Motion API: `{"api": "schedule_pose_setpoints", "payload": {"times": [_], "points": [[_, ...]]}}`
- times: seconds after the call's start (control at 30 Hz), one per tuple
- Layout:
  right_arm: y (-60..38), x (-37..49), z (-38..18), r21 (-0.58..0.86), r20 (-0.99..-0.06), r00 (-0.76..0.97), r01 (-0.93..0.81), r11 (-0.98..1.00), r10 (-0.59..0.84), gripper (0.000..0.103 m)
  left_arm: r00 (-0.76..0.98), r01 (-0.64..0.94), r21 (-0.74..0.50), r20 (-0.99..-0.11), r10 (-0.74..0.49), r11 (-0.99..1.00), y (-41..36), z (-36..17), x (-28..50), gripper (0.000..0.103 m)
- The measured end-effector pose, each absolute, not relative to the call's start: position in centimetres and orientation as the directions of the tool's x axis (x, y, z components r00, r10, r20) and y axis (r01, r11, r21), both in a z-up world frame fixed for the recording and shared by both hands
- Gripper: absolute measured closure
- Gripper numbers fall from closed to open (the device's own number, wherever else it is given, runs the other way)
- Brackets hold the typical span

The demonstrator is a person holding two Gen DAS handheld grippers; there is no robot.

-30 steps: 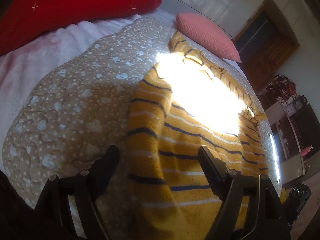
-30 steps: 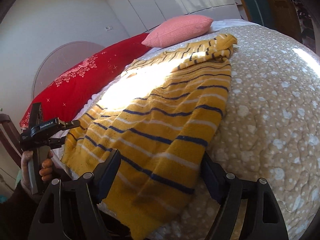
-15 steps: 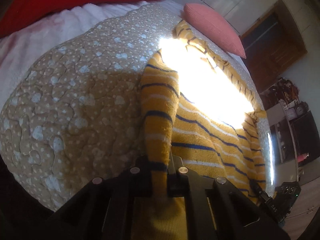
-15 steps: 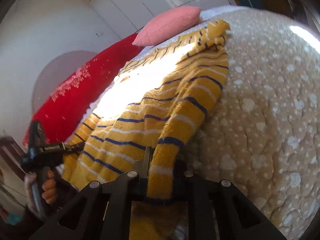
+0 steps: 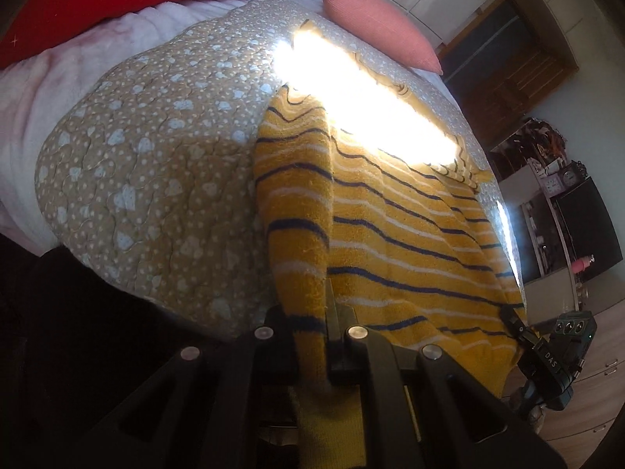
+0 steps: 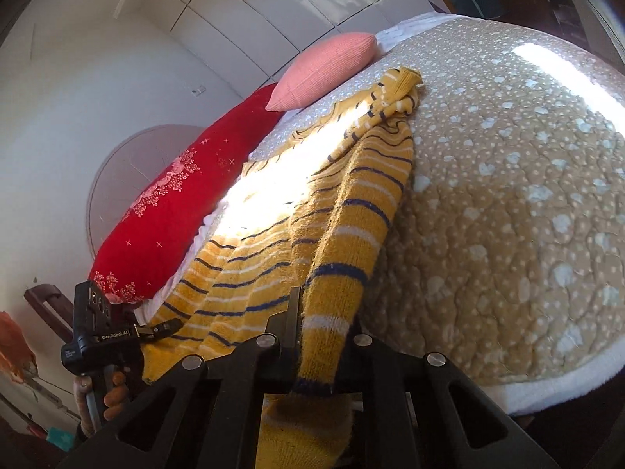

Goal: Fold small clothes
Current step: 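Lift the hem with both grippers and fold it toward the collar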

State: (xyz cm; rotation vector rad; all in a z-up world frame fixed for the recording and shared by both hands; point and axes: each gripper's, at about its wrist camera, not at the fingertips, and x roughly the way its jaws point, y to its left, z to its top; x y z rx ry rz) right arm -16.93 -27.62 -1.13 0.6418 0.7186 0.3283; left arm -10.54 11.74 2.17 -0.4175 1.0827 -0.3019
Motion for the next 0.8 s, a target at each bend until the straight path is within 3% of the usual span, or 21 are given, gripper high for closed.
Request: {"api": "schedule_pose_setpoints", "payload": {"times": [0.3, 0.63, 0.8], "points": [[-27.0, -14.3, -0.4, 0.613, -0.515, 0.701, -0.102, 0.784, 0.493, 0.093, 0.514, 0.124, -0.398, -0.758, -0.402, 0.909, 8.9, 5.4, -6.9, 0.096], [-28.4, -7.5, 4.6, 0.650, -0.420, 0.738, -0.162, 0.742, 0.529, 0.093, 0.533, 0.127, -0.495, -0.697, -0.480, 0.860, 8.0, 8.0, 0.7, 0.096], [-29.1, -1.4, 6.1, 0.631, -0.435, 0.754, -0.135, 0.764, 0.492, 0.093, 0.556, 0.114, -0.491, -0.689, -0.464, 0.864, 8.3, 9.1, 6.0, 0.096]]}}
